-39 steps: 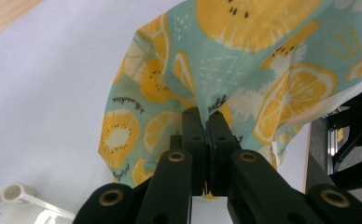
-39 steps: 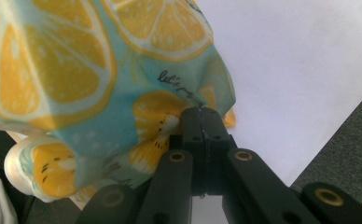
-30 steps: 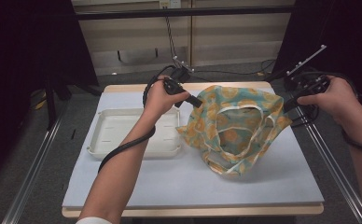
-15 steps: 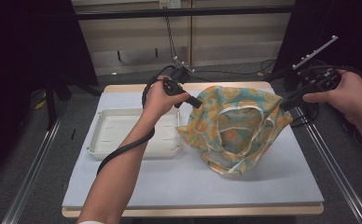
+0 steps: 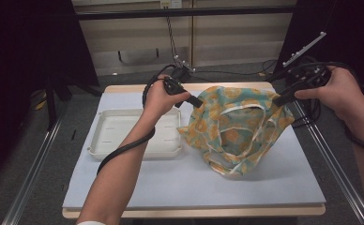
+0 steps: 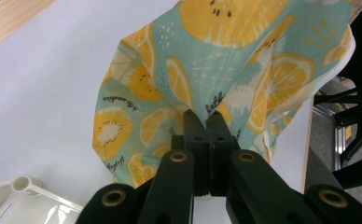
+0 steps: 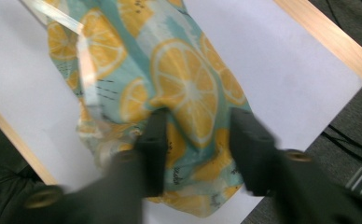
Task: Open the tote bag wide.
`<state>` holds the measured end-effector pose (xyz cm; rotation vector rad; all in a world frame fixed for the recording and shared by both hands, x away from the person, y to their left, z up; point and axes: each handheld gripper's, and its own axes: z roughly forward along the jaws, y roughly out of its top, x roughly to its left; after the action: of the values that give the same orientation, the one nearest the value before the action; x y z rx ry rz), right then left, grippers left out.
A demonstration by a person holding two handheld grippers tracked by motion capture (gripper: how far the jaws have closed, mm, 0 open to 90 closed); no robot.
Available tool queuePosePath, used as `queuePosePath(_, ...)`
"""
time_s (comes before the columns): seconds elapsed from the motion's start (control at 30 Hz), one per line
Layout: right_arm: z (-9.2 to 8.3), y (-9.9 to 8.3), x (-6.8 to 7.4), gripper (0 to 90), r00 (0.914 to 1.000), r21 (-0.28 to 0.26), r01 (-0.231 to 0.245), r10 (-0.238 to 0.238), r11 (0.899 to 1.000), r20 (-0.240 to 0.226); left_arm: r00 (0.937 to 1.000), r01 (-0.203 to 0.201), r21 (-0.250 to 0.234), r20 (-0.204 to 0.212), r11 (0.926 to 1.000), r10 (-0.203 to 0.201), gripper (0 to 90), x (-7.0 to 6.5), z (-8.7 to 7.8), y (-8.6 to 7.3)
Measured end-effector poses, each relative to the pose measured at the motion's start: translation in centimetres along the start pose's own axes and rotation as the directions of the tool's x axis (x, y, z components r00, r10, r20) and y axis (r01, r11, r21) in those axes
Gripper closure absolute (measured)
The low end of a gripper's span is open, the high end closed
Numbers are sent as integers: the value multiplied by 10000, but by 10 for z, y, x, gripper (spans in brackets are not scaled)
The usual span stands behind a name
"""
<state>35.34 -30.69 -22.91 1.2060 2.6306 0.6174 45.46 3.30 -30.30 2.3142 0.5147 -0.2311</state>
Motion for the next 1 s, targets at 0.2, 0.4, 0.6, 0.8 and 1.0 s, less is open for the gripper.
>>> queuePosePath(0.2,-4,5,-2,841,9997,194,-94,98,9998,-214,10000,-52,121,-3,9999,52,900,0,-4,3)
queuePosePath(0.4,-17,7,-6,893,9972,-146,-600,593,9981,-449,10000,15,-27,-33,10000,-16,900,1,-7,4)
queuePosePath(0.6,-28,10,-13,900,9945,-661,-970,941,9931,-449,9999,-119,-257,-40,9996,118,900,-1,-14,10)
queuePosePath(0.8,-18,11,-23,900,9897,-632,-1425,1415,9878,-202,10000,79,-278,-37,9996,-80,900,6,-10,15)
queuePosePath(1.0,-1,10,-27,900,9884,-337,-1454,1437,9888,-493,9999,141,-131,3,9998,-141,900,11,2,18)
